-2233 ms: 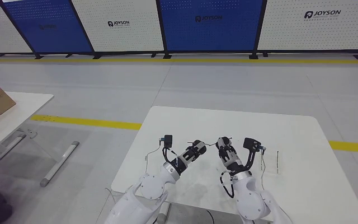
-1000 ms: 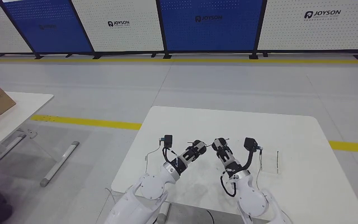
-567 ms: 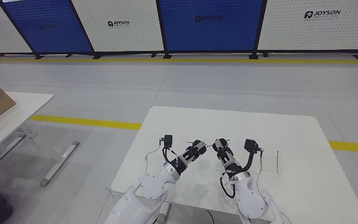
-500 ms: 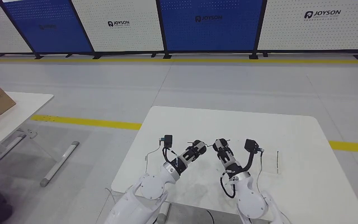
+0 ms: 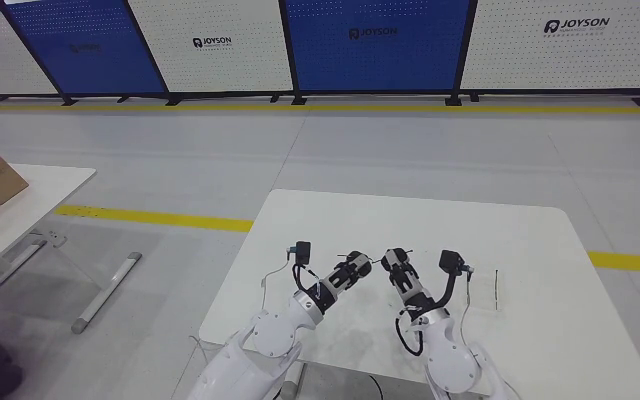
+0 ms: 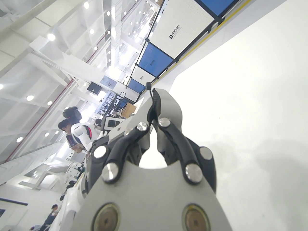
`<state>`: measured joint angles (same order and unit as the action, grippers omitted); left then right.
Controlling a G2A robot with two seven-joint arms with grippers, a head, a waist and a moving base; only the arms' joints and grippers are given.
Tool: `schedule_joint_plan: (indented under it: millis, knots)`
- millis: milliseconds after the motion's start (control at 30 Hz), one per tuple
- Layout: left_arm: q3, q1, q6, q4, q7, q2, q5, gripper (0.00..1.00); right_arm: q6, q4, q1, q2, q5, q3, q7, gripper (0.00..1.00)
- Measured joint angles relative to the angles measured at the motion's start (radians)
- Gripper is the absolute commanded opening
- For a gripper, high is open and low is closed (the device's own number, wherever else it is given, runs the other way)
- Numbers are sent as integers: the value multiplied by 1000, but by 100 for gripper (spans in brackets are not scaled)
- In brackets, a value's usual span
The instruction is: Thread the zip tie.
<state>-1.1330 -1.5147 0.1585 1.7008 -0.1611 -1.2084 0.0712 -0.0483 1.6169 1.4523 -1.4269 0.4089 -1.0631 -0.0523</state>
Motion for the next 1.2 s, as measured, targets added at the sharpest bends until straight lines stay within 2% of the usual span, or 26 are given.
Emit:
schedule_joint_plan:
  millis: [600, 633, 667, 1200]
  knots:
    - [-3, -4, 11, 2, -6, 1, 9, 0, -8, 22, 26, 4, 25, -13, 21, 0]
    - [-3, -4, 11, 2, -6, 1, 9, 0, -6, 25, 29, 4, 29, -14, 23, 6]
    - [-3, -4, 11, 2, -6, 1, 9, 0, -4, 27, 30, 5, 31, -14, 25, 19]
    - [-3, -4, 11, 2, -6, 1, 9, 0, -9, 73, 70, 10, 79, -19, 43, 29]
